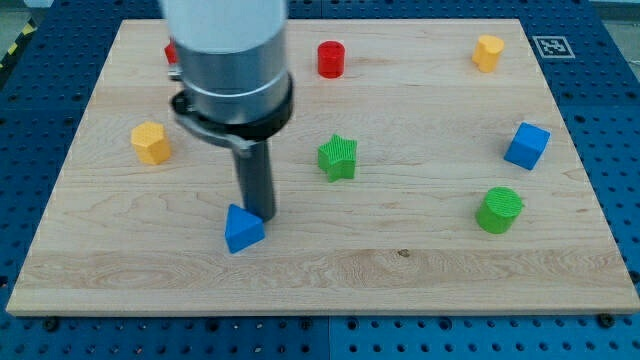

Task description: Slide the blue triangle diagonally to the yellow hexagon

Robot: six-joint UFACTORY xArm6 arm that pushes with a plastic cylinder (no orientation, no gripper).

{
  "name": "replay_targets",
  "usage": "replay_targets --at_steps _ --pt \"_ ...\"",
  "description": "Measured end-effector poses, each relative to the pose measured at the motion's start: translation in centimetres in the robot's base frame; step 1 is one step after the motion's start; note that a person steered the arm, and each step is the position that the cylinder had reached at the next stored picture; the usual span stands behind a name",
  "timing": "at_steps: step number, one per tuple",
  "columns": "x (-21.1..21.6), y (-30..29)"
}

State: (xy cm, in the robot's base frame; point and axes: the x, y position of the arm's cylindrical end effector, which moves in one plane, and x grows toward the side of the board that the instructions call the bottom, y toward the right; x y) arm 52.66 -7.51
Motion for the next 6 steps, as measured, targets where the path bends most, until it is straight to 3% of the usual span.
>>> replay_targets --at_steps 2,4,6 --pt "1.9 10.3" --pt "2.8 -1.8" --pt "1.8 -1.5"
